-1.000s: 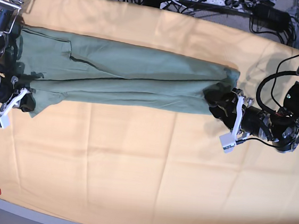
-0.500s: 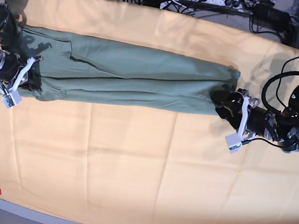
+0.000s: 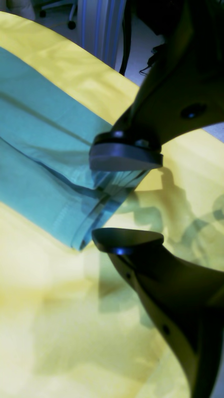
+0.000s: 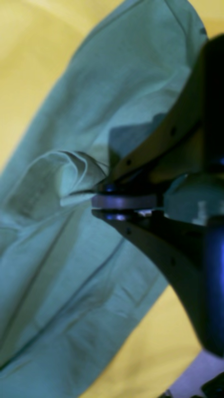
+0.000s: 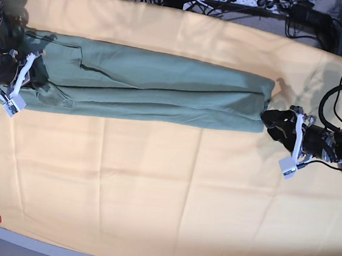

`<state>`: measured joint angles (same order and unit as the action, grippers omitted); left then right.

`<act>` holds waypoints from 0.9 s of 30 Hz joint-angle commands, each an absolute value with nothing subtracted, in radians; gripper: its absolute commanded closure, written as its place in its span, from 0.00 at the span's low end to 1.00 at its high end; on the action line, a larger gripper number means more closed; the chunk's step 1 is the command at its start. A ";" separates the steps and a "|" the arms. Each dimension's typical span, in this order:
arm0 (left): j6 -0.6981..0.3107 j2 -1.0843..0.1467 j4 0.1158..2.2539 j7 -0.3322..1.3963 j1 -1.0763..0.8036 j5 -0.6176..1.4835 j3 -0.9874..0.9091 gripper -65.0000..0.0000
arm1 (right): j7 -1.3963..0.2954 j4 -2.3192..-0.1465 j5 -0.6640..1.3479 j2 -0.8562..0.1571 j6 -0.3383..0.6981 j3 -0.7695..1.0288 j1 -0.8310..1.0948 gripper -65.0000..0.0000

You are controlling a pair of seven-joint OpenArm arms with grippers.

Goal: Fold the T-shirt properly
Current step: 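Regrasp the folded strip ends with both grippers and straighten it, then hold the strip end with the right gripper while the left holds the other end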

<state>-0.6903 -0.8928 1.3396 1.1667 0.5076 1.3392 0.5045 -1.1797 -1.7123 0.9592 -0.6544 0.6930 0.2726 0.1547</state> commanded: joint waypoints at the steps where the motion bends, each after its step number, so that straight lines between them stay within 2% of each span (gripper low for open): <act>1: -0.698 -0.915 1.351 1.152 0.532 1.360 0.495 0.52 | -1.172 -1.729 0.970 -0.688 0.698 0.282 0.141 1.00; 14: -0.698 -0.915 1.351 1.152 0.532 1.359 0.495 0.52 | -1.205 -1.716 0.966 -0.717 0.698 0.282 0.141 0.99; 16: -0.698 -0.915 1.351 1.152 0.532 1.359 0.495 0.52 | -1.223 -1.716 0.973 -0.724 0.698 0.282 0.141 0.86; 19: -0.698 -0.917 1.351 1.153 0.532 1.359 0.495 0.52 | -1.269 -1.716 1.024 -0.740 0.698 0.282 0.142 0.51; 20: -0.698 -0.918 1.351 1.153 0.532 1.359 0.495 0.52 | -1.290 -1.716 1.055 -0.749 0.698 0.282 0.142 0.43; 24: -0.698 -0.923 1.350 1.156 0.532 1.359 0.495 0.52 | -1.375 -1.716 1.157 -0.804 0.698 0.282 0.169 0.41; 26: -0.698 -0.926 1.350 1.155 0.532 1.359 0.495 0.52 | -1.396 -1.718 1.179 -0.824 0.698 0.282 0.167 0.44; 27: -0.698 -0.926 1.350 1.156 0.532 1.360 0.495 0.52 | -1.396 -1.719 1.181 -0.833 0.698 0.282 0.166 0.49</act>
<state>-0.6903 -0.9062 1.3396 1.1702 0.5072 1.3392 0.5045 -1.4105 -1.7061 1.1633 -0.8062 0.6933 0.2718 0.1814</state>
